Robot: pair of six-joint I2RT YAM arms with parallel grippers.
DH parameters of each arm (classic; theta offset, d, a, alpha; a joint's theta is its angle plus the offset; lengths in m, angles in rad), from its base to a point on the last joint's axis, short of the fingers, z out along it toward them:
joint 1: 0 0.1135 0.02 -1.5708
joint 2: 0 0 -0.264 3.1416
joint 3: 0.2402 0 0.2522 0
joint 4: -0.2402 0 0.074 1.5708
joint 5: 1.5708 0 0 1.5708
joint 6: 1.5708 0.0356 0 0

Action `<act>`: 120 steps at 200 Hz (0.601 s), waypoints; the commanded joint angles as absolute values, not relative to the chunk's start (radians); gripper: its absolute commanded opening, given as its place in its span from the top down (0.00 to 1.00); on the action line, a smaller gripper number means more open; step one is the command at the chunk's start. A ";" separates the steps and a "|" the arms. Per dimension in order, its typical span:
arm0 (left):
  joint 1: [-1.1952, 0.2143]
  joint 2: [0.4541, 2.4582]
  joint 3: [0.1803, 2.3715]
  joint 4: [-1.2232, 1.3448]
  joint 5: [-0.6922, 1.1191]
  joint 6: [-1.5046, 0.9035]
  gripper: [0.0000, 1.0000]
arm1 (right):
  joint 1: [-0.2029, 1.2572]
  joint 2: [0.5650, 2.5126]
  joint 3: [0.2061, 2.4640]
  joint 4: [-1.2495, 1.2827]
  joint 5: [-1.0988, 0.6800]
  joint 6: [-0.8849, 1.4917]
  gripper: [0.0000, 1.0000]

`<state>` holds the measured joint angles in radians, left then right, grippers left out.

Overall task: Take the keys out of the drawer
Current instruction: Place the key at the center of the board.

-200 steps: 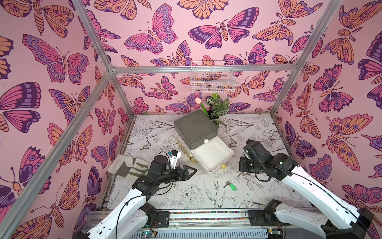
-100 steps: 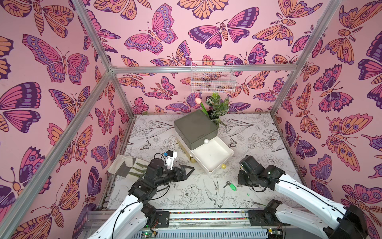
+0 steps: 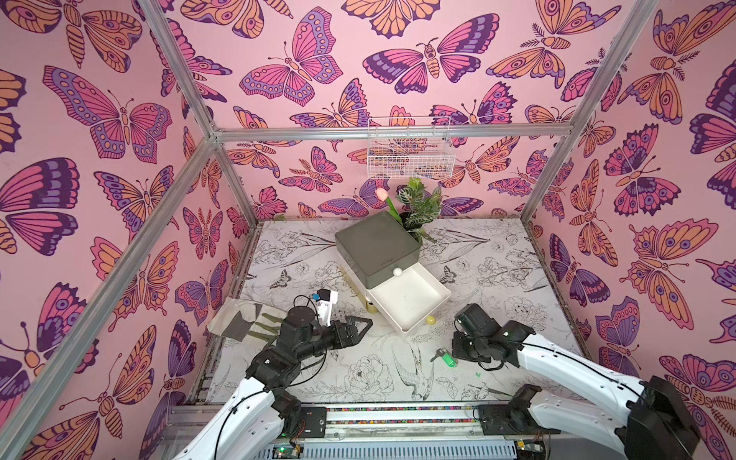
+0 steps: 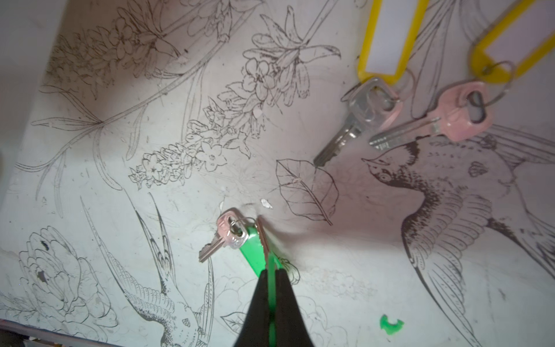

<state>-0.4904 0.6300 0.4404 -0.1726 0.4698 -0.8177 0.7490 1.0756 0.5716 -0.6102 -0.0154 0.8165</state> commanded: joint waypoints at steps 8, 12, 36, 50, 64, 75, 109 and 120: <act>-0.492 0.632 0.446 -0.176 0.446 -0.809 0.01 | 0.758 1.087 0.556 -0.567 -0.044 0.838 0.96; -0.492 0.633 0.449 -0.176 0.444 -0.807 0.01 | 0.759 1.085 0.555 -0.565 -0.045 0.839 0.95; -0.491 0.644 0.461 -0.178 0.431 -0.797 0.01 | 0.758 1.064 0.533 -0.570 -0.047 0.853 0.83; -0.490 0.652 0.477 -0.183 0.419 -0.784 0.01 | 0.759 1.045 0.522 -0.571 -0.049 0.865 0.74; -0.486 0.658 0.505 -0.191 0.402 -0.766 0.01 | 0.758 1.024 0.520 -0.587 -0.045 0.871 0.65; -0.481 0.662 0.528 -0.199 0.388 -0.753 0.01 | 0.758 1.003 0.528 -0.609 -0.037 0.874 0.62; -0.425 0.701 0.637 -0.241 0.371 -0.736 0.01 | 0.759 0.948 0.583 -0.683 -0.019 0.871 0.61; -0.380 0.741 0.691 -0.252 0.393 -0.741 0.01 | 0.759 0.943 0.617 -0.714 -0.015 0.870 0.60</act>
<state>-0.4438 0.6930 0.5995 -0.2176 0.3946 -0.7658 0.7498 0.9615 0.5407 -0.6285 -0.0418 0.8642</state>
